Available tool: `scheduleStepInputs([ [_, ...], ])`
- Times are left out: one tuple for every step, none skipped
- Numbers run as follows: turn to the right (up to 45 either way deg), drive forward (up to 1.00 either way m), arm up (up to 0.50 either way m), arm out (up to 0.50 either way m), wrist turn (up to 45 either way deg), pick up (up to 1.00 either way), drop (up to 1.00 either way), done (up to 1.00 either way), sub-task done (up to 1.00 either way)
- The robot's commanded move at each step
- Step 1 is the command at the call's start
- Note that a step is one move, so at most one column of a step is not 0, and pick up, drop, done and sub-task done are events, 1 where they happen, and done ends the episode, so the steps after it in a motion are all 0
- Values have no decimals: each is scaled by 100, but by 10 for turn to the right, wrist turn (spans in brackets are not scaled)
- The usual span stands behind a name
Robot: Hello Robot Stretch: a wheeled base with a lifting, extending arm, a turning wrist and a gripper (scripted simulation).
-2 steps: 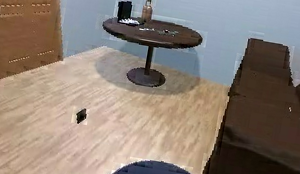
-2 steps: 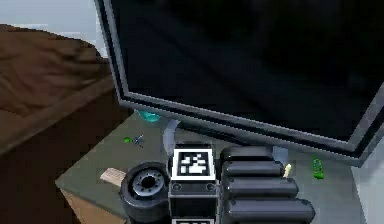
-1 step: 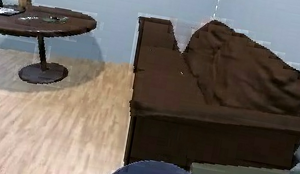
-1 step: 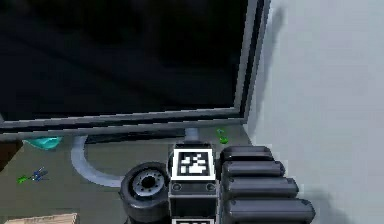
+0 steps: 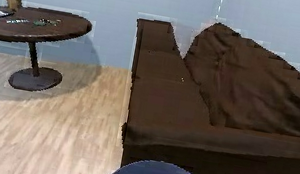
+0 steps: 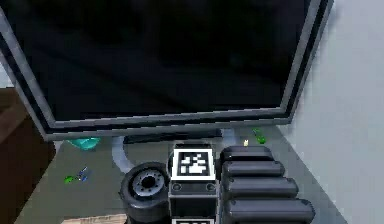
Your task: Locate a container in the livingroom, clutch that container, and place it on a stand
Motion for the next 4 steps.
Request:
scheduleStepInputs([
  [-450, 0, 0, 0, 0, 0, 0, 0, 0],
  [-450, 0, 0, 0, 0, 0, 0, 0, 0],
  [-60, 0, 0, 0, 0, 0, 0, 0, 0],
  [0, 5, 0, 0, 0, 0, 0, 0, 0],
])
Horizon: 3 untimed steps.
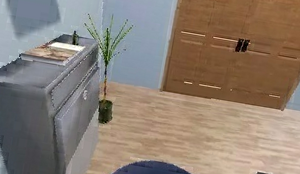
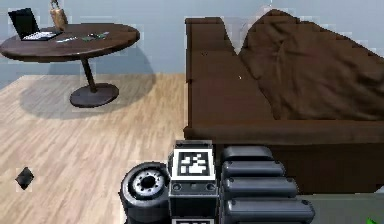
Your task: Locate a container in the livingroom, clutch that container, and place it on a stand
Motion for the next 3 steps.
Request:
scheduleStepInputs([
  [450, 0, 0, 0, 0, 0, 0, 0, 0],
  [420, 0, 0, 0, 0, 0, 0, 0, 0],
  [0, 0, 0, 38, 0, 0, 0, 0, 0],
])
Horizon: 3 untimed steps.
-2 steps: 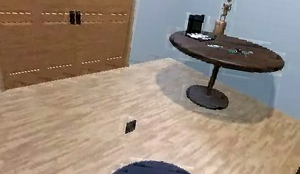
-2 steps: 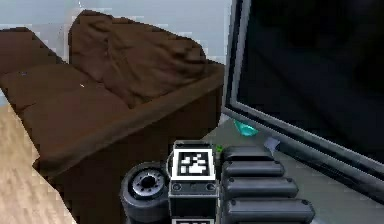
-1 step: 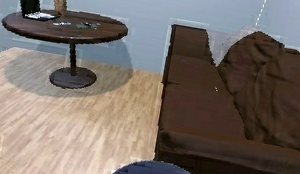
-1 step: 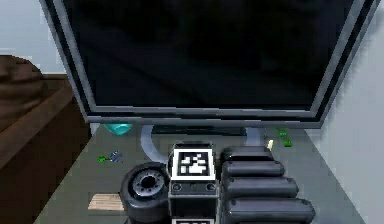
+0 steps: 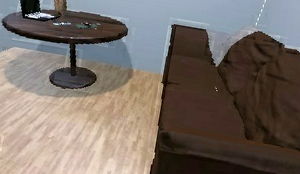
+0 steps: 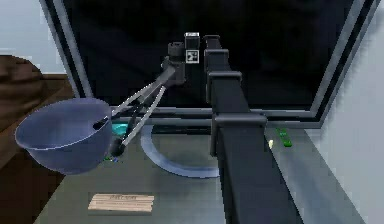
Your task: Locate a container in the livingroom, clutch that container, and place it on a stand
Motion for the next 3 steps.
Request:
scheduleStepInputs([
  [0, 0, 0, 0, 450, 0, 0, 0, 0],
  [0, 0, 0, 0, 450, 0, 0, 0, 0],
  [0, 0, 0, 0, 450, 0, 0, 0, 0],
])
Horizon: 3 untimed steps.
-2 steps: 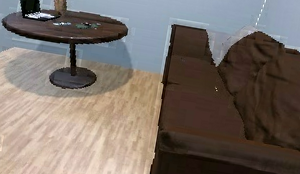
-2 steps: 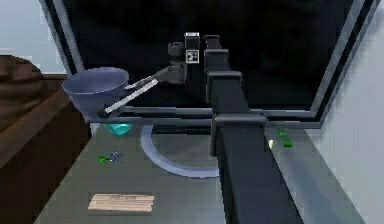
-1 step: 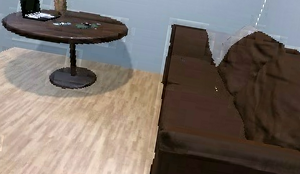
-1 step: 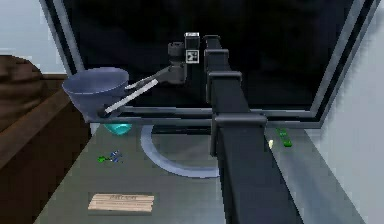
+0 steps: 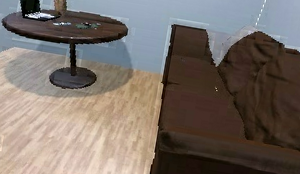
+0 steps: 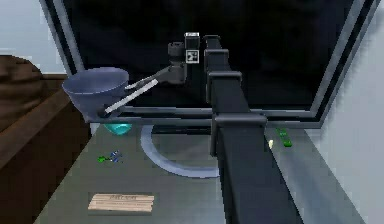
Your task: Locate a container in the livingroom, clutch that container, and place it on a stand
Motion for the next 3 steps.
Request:
scheduleStepInputs([
  [0, 0, 0, 0, 0, 0, 100, 0, 0],
  [0, 0, 0, -10, 0, 0, 0, 0, 0],
  [0, 0, 0, 0, -450, 0, 0, 0, 0],
])
